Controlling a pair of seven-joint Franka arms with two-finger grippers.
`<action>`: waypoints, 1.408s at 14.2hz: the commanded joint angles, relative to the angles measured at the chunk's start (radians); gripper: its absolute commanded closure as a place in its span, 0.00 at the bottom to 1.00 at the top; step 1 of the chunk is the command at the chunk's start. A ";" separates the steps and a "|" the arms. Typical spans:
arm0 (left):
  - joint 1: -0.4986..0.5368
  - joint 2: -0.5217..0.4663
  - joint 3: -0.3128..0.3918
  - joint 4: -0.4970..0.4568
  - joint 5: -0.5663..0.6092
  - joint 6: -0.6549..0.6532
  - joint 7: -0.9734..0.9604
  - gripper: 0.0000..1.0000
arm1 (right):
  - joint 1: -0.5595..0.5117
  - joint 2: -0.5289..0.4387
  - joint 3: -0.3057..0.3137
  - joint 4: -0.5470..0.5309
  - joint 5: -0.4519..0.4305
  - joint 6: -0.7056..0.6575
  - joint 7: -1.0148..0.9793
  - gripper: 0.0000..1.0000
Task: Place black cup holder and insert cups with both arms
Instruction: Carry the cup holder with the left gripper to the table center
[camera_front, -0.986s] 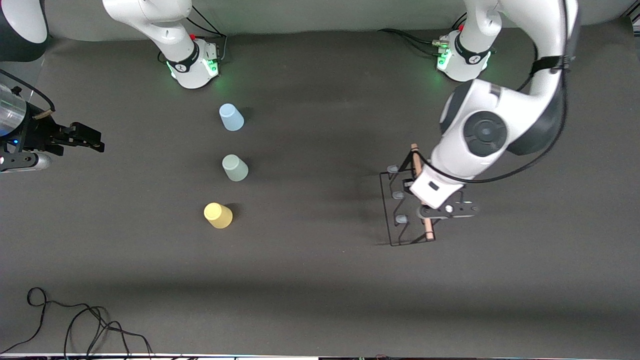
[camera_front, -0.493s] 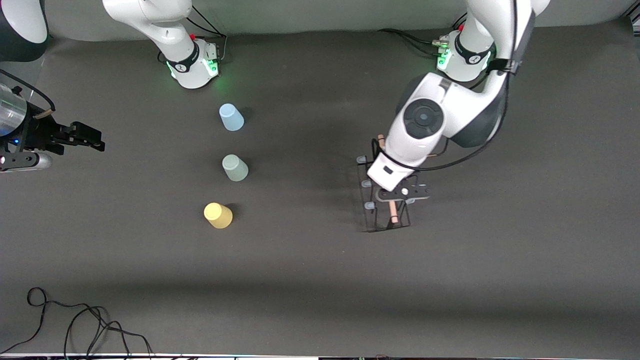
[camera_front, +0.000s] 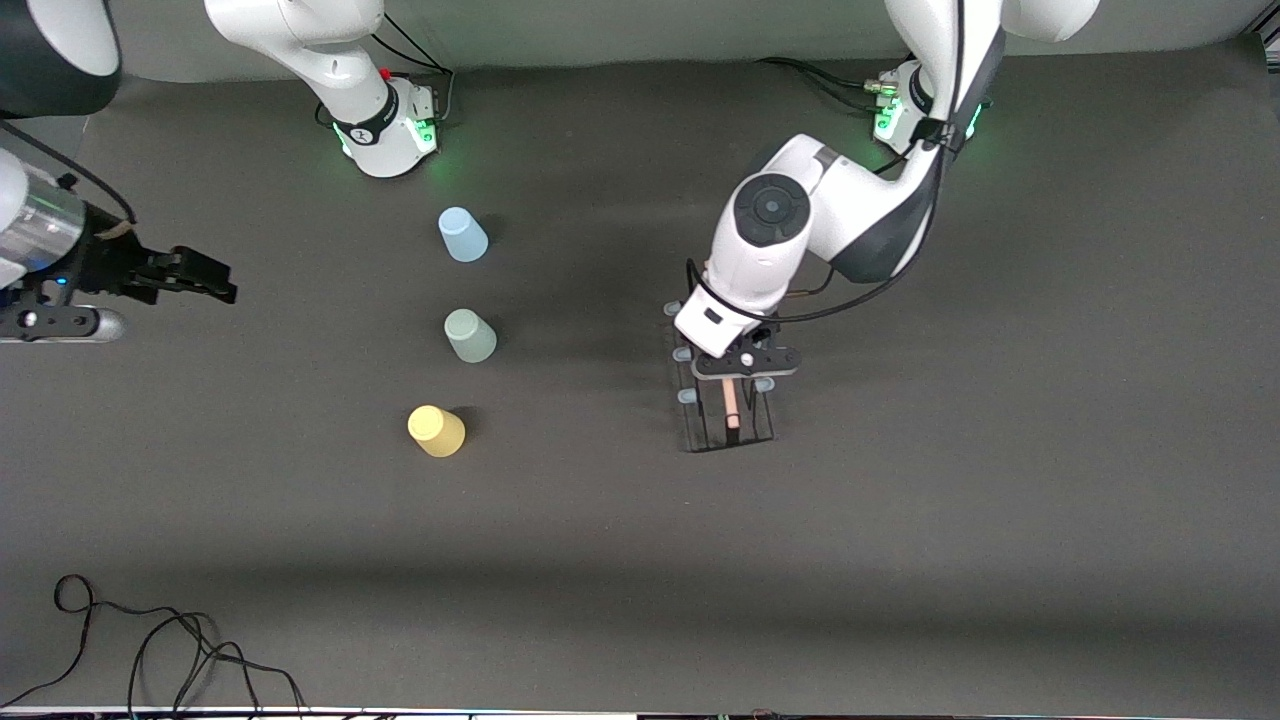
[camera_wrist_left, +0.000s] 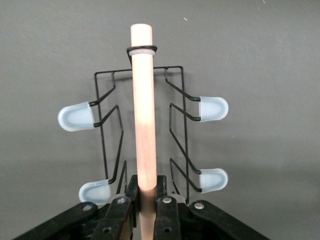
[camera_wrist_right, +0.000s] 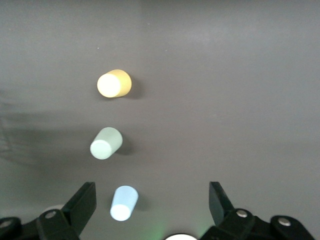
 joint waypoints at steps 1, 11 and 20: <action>-0.035 -0.011 0.011 -0.015 -0.014 0.019 -0.023 1.00 | 0.049 -0.002 -0.002 -0.038 0.025 0.010 0.123 0.00; -0.076 0.024 0.010 -0.015 -0.039 0.090 -0.060 1.00 | 0.171 -0.057 -0.004 -0.420 0.074 0.355 0.301 0.03; -0.062 0.017 0.011 0.014 -0.037 0.030 0.001 0.00 | 0.262 0.038 -0.002 -0.626 0.077 0.643 0.366 0.00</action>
